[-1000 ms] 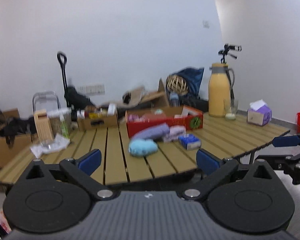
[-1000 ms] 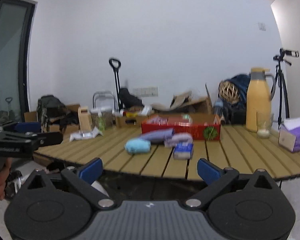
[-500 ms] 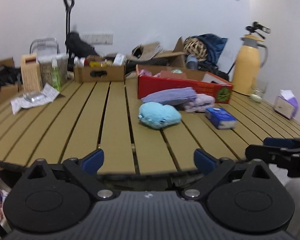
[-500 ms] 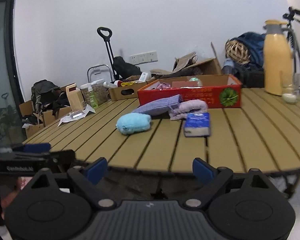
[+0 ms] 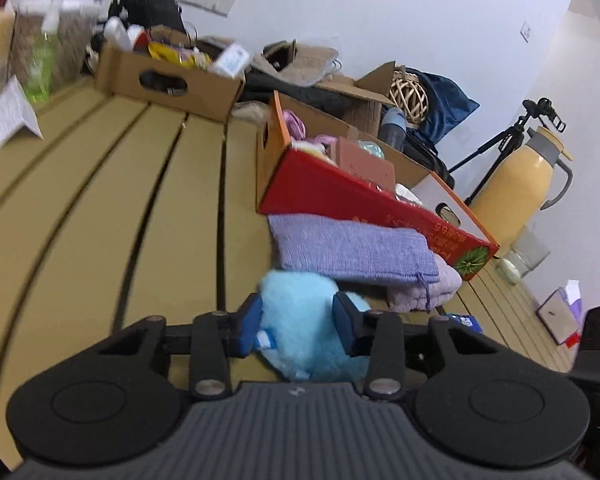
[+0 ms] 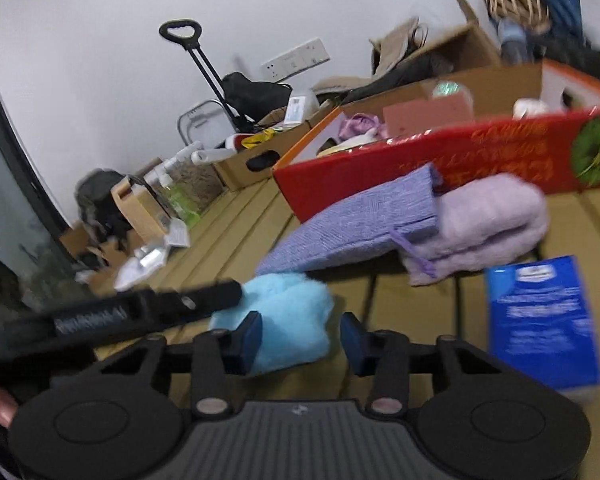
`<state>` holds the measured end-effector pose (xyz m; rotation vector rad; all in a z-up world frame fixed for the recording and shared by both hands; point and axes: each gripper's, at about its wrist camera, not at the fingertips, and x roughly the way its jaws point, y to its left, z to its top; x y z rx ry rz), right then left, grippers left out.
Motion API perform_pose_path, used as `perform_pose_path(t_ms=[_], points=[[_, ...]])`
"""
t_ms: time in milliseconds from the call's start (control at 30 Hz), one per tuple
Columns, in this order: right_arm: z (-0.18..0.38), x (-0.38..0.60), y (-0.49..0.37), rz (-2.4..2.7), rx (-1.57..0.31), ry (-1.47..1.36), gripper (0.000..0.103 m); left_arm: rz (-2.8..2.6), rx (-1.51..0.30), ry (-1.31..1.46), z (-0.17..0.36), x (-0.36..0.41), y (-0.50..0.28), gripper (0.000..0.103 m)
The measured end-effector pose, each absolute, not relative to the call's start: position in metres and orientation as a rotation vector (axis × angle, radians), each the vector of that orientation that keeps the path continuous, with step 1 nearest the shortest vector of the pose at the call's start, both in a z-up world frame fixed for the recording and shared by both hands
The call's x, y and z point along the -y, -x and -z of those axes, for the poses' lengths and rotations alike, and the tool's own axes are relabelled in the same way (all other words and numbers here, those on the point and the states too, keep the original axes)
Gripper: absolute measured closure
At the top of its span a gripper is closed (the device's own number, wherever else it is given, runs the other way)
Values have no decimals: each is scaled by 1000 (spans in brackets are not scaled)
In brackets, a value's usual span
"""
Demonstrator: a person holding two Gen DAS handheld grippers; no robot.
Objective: Organize soft objects
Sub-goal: 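Close both grippers on the blue plush and lift it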
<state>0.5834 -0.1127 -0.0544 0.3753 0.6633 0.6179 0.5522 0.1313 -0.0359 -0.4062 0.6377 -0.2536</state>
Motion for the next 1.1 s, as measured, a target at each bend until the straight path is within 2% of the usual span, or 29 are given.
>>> perform_pose_path(t_ms=[233,367,600,800,933,1100], points=[[64,113,-597,-685,-698,-451,61,281,-679,539,46,-146,-557,61],[64,112,-592,-719,-732,-460,66,253,-700,564,39,-139,-532,64],[47,145,-512,-734,-690,-435,67,301,-691,555,18,-105,-461,64],[28,194,-457,-659,-600,-465,67,389,-655,492,-8,-56,-447,64],[15,227,-448,-611,-532,-482,68,446,-635,453,-24,-23,-468,64],[-5,259,-491,-548,-483,-462,68,529,-670,423,-48,13,-557,64]])
